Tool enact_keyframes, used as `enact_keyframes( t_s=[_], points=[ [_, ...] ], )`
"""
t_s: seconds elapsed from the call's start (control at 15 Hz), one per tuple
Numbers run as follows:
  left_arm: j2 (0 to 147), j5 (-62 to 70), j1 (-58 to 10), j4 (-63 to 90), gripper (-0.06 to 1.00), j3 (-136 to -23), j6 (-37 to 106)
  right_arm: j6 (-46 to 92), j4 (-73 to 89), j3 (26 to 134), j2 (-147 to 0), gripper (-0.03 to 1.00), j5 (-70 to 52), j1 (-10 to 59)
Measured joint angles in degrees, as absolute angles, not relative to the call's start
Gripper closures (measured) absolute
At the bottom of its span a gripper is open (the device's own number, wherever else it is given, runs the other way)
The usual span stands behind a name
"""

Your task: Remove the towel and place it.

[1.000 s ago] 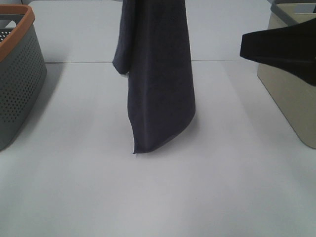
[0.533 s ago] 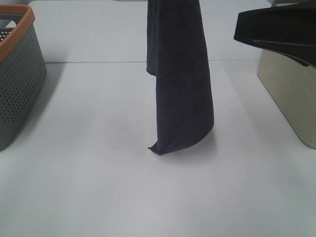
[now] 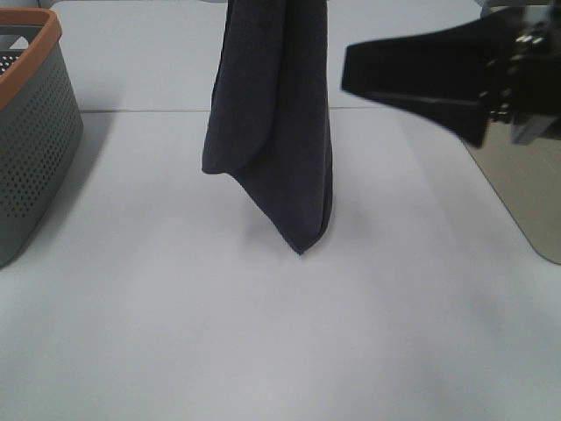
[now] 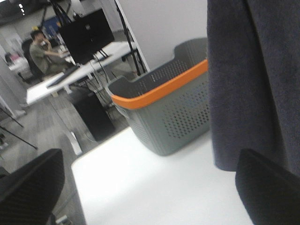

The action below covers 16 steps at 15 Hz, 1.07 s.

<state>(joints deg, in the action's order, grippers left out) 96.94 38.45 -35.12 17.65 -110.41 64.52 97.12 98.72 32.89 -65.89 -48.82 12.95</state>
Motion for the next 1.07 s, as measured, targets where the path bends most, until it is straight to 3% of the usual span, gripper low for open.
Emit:
enact_keyframes(
  t_s=[0.27,0.6,0.87,1.07],
  points=[
    [96.9,38.6,-35.1,17.5,0.94,-110.4,64.5,101.5,99.4,40.6,-76.8,0.01,-42.2,21.9],
    [96.9,41.8,-35.1,17.0,0.94,-110.4,64.5,103.9,99.7,45.8,-87.9,0.02,-41.4,22.6],
    [96.9,42.7,-35.1,15.6,0.94,-110.4,64.5,116.9,99.7,47.6,-91.3,0.02,-39.9,22.6],
    [96.9,42.7,-35.1,15.5,0.94,-110.4,64.5,118.3,99.8,49.8,-93.7,0.02,-36.0,22.6]
  ],
)
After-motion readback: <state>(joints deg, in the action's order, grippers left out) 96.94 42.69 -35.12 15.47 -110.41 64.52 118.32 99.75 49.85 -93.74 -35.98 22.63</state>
